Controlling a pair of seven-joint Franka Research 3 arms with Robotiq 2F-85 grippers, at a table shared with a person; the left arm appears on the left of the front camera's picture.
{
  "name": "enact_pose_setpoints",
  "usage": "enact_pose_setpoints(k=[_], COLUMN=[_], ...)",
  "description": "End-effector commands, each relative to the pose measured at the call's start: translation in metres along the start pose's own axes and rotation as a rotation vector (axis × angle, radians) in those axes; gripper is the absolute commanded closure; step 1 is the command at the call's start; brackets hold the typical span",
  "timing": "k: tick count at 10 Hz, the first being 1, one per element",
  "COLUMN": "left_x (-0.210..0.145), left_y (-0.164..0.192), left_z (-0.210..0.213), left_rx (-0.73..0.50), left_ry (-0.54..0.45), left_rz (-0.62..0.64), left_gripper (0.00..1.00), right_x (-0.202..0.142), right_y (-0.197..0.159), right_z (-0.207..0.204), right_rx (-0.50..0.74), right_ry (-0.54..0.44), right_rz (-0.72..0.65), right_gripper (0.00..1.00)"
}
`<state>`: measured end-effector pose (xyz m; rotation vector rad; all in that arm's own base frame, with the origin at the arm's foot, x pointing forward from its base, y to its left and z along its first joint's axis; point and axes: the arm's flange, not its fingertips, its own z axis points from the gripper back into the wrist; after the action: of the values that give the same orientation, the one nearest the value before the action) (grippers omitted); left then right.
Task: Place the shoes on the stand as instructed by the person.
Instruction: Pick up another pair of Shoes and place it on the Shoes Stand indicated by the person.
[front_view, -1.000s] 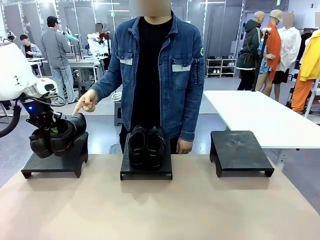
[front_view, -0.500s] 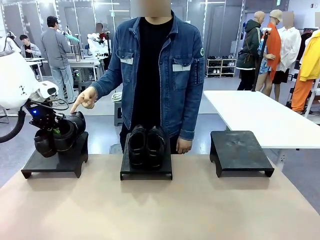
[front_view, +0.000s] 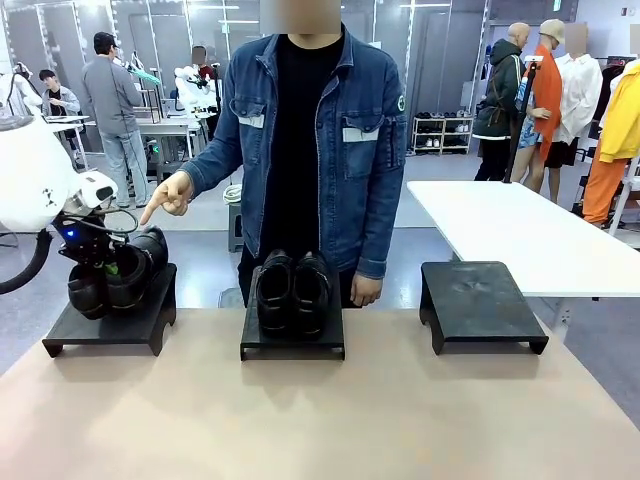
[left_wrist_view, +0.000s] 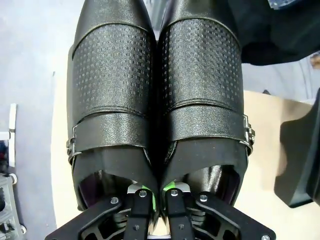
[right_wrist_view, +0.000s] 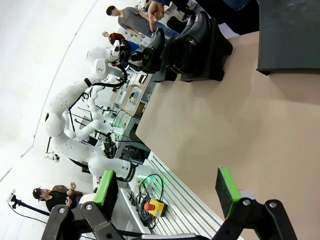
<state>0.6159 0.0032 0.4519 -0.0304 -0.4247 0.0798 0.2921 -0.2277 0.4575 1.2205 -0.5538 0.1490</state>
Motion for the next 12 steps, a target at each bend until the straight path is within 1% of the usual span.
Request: enact_pose_setpoints(k=[1, 2, 4, 5, 6, 7, 8, 9, 10, 11, 12], left_x=[-0.007, -0.009, -0.016, -0.016, -0.015, -0.015, -0.016, -0.017, -0.017, -0.017, -0.018], left_y=[0.001, 0.004, 0.007, 0.008, 0.010, 0.010, 0.010, 0.011, 0.013, 0.015, 0.016], left_z=[-0.006, -0.012, -0.023, -0.026, -0.029, -0.029, -0.028, -0.027, -0.023, -0.016, -0.009], left_rx=[0.050, 0.038, 0.047, 0.048, 0.048, 0.046, 0.052, 0.054, 0.053, 0.039, 0.031], left_ry=[-0.041, -0.029, -0.005, -0.008, -0.017, -0.019, -0.017, -0.021, -0.024, -0.021, -0.017], left_rz=[-0.010, -0.001, -0.037, -0.031, -0.019, -0.020, -0.035, -0.036, -0.038, -0.063, -0.093], left_gripper=[1.00, 1.00, 1.00, 1.00, 0.87, 0.63, 0.58, 0.36, 0.30, 0.08, 0.03], right_x=[0.001, 0.001, 0.001, 0.001, 0.001, 0.001, 0.001, 0.001, 0.001, 0.001, 0.001], right_y=[0.001, 0.001, 0.001, 0.001, 0.001, 0.001, 0.001, 0.001, 0.001, 0.001, 0.001], right_z=[0.002, 0.002, 0.002, 0.002, 0.002, 0.002, 0.002, 0.002, 0.002, 0.002, 0.002], right_rx=[0.010, 0.010, 0.010, 0.010, 0.010, 0.010, 0.010, 0.010, 0.010, 0.010, 0.010], right_ry=[-0.009, -0.009, -0.009, -0.009, -0.009, -0.009, -0.009, -0.009, -0.009, -0.009, -0.009], right_rz=[0.006, 0.006, 0.006, 0.006, 0.006, 0.006, 0.006, 0.006, 0.006, 0.006, 0.006], right_gripper=[0.00, 0.00, 0.00, 0.00, 0.00, 0.00, 0.00, 0.00, 0.00, 0.00, 0.00])
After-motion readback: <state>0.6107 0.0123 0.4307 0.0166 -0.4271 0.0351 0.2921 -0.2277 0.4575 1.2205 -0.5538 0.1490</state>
